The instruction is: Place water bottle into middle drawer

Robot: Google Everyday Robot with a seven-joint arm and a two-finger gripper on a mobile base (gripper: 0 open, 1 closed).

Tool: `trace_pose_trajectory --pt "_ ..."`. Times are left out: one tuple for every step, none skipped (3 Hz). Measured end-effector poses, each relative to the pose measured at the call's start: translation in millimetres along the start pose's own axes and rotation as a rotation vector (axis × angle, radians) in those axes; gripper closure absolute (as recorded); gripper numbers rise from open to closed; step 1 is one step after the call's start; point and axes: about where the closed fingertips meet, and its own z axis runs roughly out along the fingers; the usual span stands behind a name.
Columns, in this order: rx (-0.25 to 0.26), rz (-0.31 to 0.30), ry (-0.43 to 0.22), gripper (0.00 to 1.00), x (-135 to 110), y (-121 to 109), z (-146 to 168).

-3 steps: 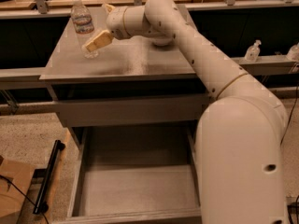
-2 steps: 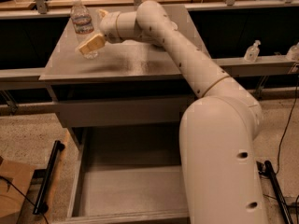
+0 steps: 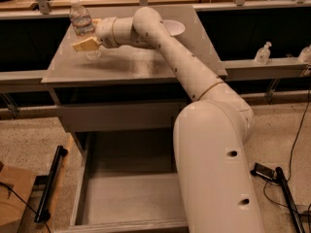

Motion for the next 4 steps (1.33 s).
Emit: trace_pose_trajectory --pt "-0.019 -0.018 -0.013 0.65 -8.9 8.6 -14.5" --pt "-0.039 -0.043 -0.038 0.87 -31.9 26.8 -56.3" --pt "-0.098 -0.042 -0.041 1.00 -47.4 74.8 -124.9" --pt "-0.138 -0.011 -0.077 1.00 -67.5 129.4 -174.5"
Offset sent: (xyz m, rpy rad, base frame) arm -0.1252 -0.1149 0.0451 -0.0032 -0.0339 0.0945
